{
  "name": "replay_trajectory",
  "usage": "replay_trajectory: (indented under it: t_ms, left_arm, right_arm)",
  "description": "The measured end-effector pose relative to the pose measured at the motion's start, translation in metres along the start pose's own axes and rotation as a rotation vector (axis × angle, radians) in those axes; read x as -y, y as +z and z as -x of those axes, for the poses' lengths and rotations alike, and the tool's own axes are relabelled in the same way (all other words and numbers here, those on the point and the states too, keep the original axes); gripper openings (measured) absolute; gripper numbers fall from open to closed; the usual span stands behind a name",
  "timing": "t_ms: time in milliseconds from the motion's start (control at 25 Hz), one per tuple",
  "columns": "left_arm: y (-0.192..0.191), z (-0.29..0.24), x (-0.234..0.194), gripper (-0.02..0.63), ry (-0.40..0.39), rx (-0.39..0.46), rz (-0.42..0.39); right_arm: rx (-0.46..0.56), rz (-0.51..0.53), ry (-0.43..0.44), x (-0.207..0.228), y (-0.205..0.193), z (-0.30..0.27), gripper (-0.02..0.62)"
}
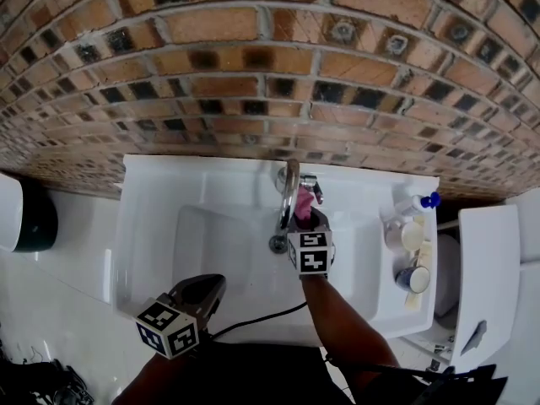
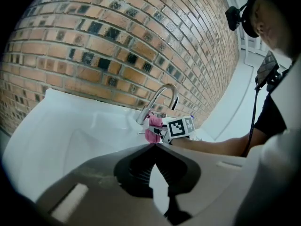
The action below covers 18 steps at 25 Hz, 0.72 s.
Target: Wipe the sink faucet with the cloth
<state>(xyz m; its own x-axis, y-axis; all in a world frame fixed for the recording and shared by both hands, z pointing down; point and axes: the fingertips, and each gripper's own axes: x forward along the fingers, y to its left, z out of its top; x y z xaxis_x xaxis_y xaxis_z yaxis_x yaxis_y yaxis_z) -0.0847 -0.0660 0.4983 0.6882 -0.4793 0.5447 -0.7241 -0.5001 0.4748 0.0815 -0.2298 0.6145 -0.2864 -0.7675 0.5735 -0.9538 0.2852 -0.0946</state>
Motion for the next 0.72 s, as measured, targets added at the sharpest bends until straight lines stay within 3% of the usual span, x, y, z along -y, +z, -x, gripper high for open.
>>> replay_trajectory:
  t_ms: [160,280,400,520,600,720]
  left_arm:
    - [-0.001,-0.001,0.006,0.005,-0.007,0.006,-0.003]
    - [-0.003,-0.001,0.011,0.005,-0.010,0.010,-0.002]
    - [-0.004,-0.001,0.012,0.005,-0.008,0.013,-0.003]
    - [-0.005,0.001,0.012,0.004,-0.001,0.023,0.008]
    - [-0.006,0.003,0.009,0.005,0.008,0.033,0.017]
    - [-0.007,0.008,0.003,0.005,0.024,0.043,0.032]
  right_arm:
    - [-0.078,-0.116,0.100,-0.010,-0.028,0.010,0.091]
    - [-0.152,-0.212,0.229,-0.029,-0.048,0.012,0.091]
    - [-0.186,-0.402,0.427,-0.054,-0.052,0.010,0.091]
    - [-0.173,-0.632,0.569,-0.063,-0.044,0.005,0.091]
    - [-0.141,-0.731,0.622,-0.061,-0.033,0.000,0.092]
    - [-0.101,-0.753,0.618,-0.050,-0.020,-0.010,0.091]
